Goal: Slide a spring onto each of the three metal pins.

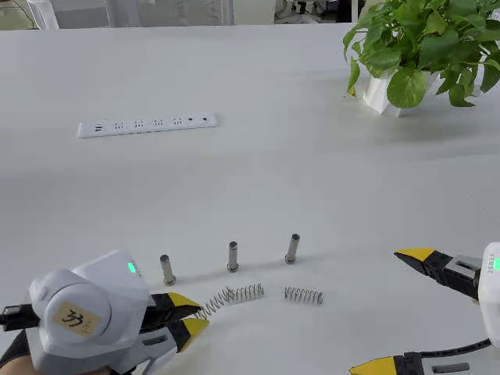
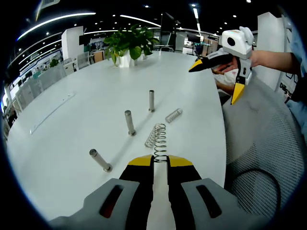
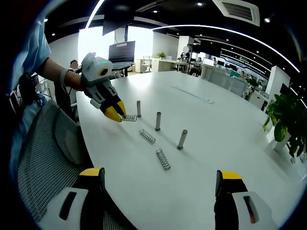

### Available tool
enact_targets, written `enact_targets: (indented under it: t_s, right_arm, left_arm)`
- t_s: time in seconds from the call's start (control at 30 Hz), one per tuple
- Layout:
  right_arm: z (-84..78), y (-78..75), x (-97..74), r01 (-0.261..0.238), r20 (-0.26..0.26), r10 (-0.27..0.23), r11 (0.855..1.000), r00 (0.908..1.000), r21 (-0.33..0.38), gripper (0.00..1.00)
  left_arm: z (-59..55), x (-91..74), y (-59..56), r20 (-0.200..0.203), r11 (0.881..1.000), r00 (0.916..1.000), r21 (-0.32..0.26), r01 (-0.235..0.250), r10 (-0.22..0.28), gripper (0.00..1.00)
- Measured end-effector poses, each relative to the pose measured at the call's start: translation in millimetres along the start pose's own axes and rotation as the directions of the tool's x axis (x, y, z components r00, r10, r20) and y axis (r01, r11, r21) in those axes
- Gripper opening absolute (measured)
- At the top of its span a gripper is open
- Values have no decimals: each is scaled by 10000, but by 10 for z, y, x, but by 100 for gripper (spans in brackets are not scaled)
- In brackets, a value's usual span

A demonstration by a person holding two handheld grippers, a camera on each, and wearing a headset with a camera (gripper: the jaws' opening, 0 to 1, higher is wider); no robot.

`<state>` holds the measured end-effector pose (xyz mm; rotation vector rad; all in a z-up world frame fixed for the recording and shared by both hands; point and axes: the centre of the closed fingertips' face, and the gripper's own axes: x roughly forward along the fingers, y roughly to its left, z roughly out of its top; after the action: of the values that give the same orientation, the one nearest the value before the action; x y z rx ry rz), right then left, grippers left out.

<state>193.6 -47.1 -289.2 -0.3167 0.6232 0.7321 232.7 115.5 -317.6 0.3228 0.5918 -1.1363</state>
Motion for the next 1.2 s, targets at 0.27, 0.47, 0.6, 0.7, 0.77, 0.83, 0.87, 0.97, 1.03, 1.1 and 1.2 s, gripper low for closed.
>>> enact_targets:
  t_s: [0.27, 0.47, 0.6, 0.7, 0.77, 0.83, 0.87, 0.97, 1.03, 1.1, 1.2]
  right_arm:
    - [305, 91, 123, -702, 988, 623, 9944, 9932, 790, 90]
    - [453, 205, 252, -1152, 1199, 1073, 9914, 9870, 617, 89]
    - [514, 258, 298, -1518, 1305, 1409, 9854, 9814, 773, 82]
    - [582, 298, 308, -1866, 1549, 1686, 9763, 9734, 1098, 75]
    - [625, 318, 314, -2082, 1717, 1847, 9694, 9677, 1304, 72]
    - [668, 343, 325, -2310, 1905, 1999, 9601, 9611, 1579, 69]
    - [689, 361, 328, -2475, 2035, 2110, 9529, 9561, 1750, 66]
    - [756, 389, 340, -2764, 2419, 2220, 9353, 9446, 2211, 62]
    - [787, 403, 347, -2891, 2619, 2236, 9249, 9388, 2468, 59]
    - [832, 442, 342, -3278, 2937, 2428, 8997, 9245, 2882, 51]
    - [860, 451, 338, -3545, 3243, 2468, 8738, 9132, 3330, 43]
  left_arm:
    - [190, -17, -120, 741, 9996, 9972, -247, 103, -84, 7]
    - [291, 7, -206, 1174, 9989, 9927, -343, 326, -283, 6]
    - [334, 17, -260, 1329, 9984, 9900, -243, 519, -482, 6]
    - [361, 18, -287, 1445, 9977, 9875, -181, 658, -626, 6]
    - [381, 15, -306, 1501, 9973, 9862, -131, 724, -696, 6]
    - [409, 9, -328, 1605, 9968, 9840, -93, 793, -768, 6]
    - [417, 7, -335, 1635, 9967, 9834, -77, 814, -790, 6]
    - [441, 6, -357, 1721, 9964, 9816, -43, 852, -832, 6]
    - [464, 3, -374, 1832, 9959, 9792, -52, 900, -875, 6]
    - [487, -2, -387, 1929, 9957, 9771, -42, 925, -899, 6]
    - [527, -12, -403, 2115, 9952, 9729, -65, 974, -938, 6]
